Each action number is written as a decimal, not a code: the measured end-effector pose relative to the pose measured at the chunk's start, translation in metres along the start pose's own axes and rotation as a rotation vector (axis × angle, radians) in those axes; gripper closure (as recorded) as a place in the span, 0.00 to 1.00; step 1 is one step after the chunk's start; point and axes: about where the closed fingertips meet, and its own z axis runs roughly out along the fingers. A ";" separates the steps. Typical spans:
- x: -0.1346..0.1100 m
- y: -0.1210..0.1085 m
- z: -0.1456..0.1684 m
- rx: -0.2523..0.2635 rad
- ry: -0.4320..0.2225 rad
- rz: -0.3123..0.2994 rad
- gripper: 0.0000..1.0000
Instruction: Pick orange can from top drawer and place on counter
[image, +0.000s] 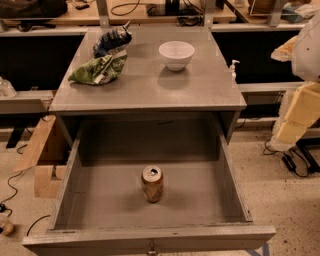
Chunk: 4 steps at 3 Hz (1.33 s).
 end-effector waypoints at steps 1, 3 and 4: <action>0.000 0.000 0.000 0.000 0.000 0.000 0.00; -0.022 -0.006 0.084 -0.028 -0.334 0.040 0.00; -0.070 -0.017 0.141 0.001 -0.656 0.029 0.00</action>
Offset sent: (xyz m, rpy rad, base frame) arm 0.0535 0.0264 -0.0425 0.3342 -0.1158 0.0450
